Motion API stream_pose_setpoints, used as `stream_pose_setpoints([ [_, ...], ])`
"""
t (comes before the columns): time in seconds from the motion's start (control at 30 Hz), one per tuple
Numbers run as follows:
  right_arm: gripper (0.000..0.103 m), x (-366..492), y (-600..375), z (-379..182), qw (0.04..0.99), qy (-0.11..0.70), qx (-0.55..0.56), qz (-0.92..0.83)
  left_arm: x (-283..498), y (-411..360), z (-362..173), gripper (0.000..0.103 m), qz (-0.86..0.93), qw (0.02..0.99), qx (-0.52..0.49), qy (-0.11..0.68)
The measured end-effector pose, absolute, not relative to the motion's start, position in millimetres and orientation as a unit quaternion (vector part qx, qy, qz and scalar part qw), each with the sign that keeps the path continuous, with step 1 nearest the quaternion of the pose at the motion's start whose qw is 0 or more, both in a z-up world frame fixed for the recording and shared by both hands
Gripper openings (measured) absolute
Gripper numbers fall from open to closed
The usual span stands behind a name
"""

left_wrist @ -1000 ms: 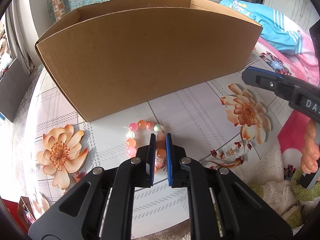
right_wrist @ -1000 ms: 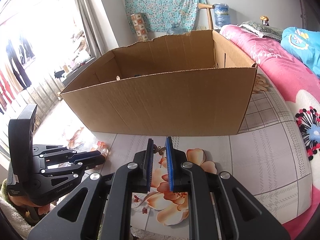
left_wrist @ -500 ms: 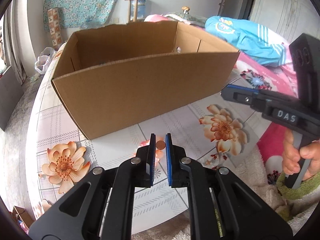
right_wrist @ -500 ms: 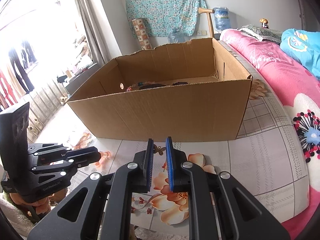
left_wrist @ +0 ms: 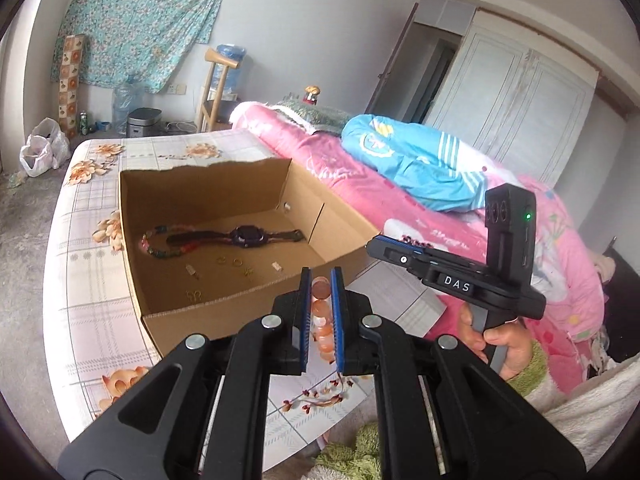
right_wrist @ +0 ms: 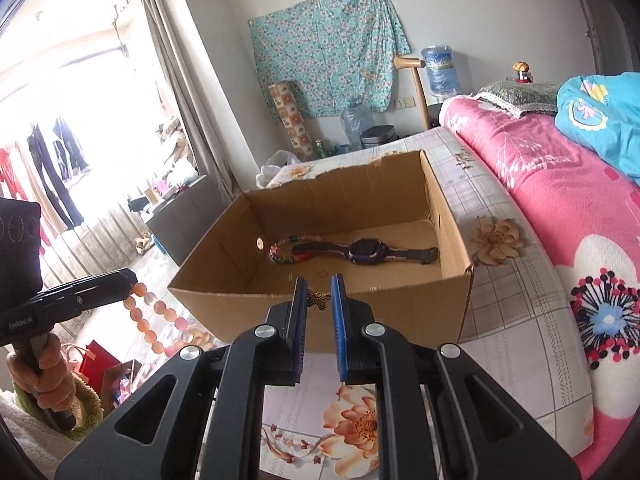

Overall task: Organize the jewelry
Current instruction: 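Carry the bracelet in the left gripper and the butterfly charm in the right gripper over the box, then open both grippers to drop the bracelet and the charm into the box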

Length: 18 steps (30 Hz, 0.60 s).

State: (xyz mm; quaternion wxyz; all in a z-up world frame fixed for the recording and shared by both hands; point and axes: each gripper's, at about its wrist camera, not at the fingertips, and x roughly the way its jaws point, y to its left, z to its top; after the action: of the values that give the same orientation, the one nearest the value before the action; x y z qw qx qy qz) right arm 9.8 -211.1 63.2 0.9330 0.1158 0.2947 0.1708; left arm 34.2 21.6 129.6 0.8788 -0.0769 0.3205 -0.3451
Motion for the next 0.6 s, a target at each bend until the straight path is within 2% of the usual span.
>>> stream_pose_setpoints([
  [0.17,0.013,31.2,-219.2,83.3,0.938,0.278,0.118,0.168,70.2,31.0,152.0,0.009,-0.322,0.893,-0.072,0.305],
  [0.33,0.013,62.8,-225.3,93.4,0.937,0.290,0.108,0.163,107.4,40.5,146.3,0.009,-0.283,0.901,-0.068,0.322],
  [0.6,0.013,130.6,-213.0,62.3,0.892,0.421,0.043,0.158,153.9,43.9,94.3,0.009,-0.276,0.874,-0.098,0.388],
])
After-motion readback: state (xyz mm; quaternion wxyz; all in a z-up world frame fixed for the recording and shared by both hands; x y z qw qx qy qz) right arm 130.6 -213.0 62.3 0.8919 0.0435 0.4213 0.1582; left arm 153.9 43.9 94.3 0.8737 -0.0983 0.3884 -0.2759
